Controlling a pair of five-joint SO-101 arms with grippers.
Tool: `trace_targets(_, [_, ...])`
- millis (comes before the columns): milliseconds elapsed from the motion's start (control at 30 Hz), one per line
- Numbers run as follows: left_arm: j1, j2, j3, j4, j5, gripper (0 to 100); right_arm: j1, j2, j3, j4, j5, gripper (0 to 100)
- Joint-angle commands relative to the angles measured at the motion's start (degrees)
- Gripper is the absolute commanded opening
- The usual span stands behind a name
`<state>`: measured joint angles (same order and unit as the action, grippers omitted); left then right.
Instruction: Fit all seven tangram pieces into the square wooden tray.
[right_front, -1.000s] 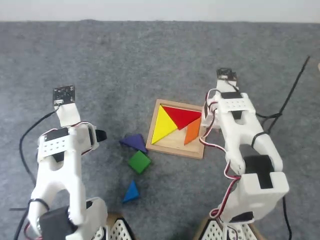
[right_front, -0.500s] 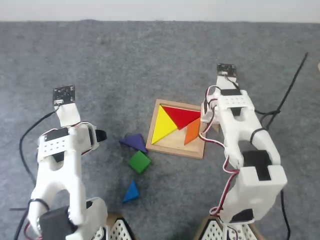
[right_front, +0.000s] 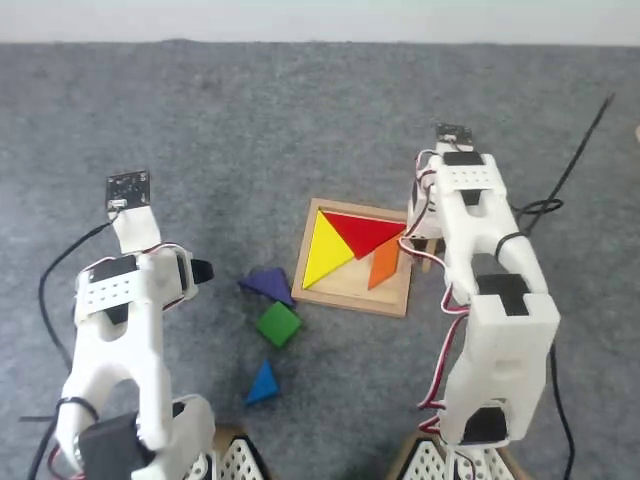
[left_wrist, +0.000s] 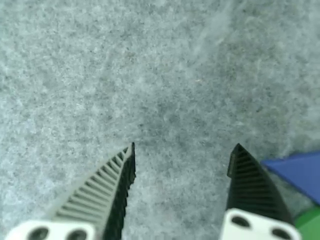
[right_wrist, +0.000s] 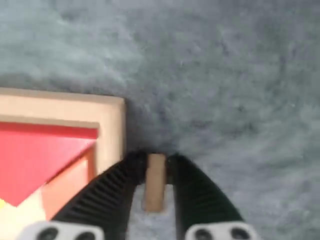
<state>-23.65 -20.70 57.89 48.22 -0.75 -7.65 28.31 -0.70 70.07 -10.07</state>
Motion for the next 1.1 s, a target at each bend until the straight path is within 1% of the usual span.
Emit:
trace_targets(0, [0.3, -2.3, -0.2, -0.8, -0.3, 29, -0.6, 0.0, -2.0, 0.9, -2.6, 0.7])
trace_targets(133, [0.3, -2.3, -0.2, -0.8, -0.3, 29, -0.7, -2.8, -1.8, 1.1, -4.1, 0.8])
trace_targets(267, [0.3, -2.3, -0.2, -1.0, -0.3, 29, -1.1, -10.8, -2.0, 6.4, -4.2, 0.8])
trace_targets(333, [0.3, -2.3, -0.2, -1.0, -0.3, 29, -2.7, -15.6, -1.9, 8.6, -4.2, 0.8])
trace_targets(433, [0.3, -2.3, -0.2, -1.0, -0.3, 29, -7.7, -20.5, -1.1, 9.8, -4.2, 0.8])
trace_targets(600, [0.3, -2.3, -0.2, -1.0, -0.3, 29, -20.0, -22.2, 3.0, 4.6, -4.9, 0.8])
trace_targets(733, [0.3, -2.3, -0.2, -1.0, -0.3, 29, -27.0, -22.2, 6.9, -3.3, -10.5, 0.8])
trace_targets(833, [0.3, -2.4, -0.2, -0.8, -0.3, 29, -29.2, -22.2, 10.5, -10.1, -13.3, 0.8])
trace_targets(900, [0.3, -2.4, -0.2, -0.8, -0.3, 29, -29.8, -22.2, 12.8, -13.2, -13.5, 0.8])
trace_targets(1000, [0.3, -2.5, -0.2, -0.8, -0.3, 29, -29.7, -22.2, 14.9, -14.2, -13.2, 1.1])
trace_targets(1067, [0.3, -2.4, -0.2, -0.9, -0.3, 29, -29.4, -22.2, 15.0, -12.8, -13.2, 3.7])
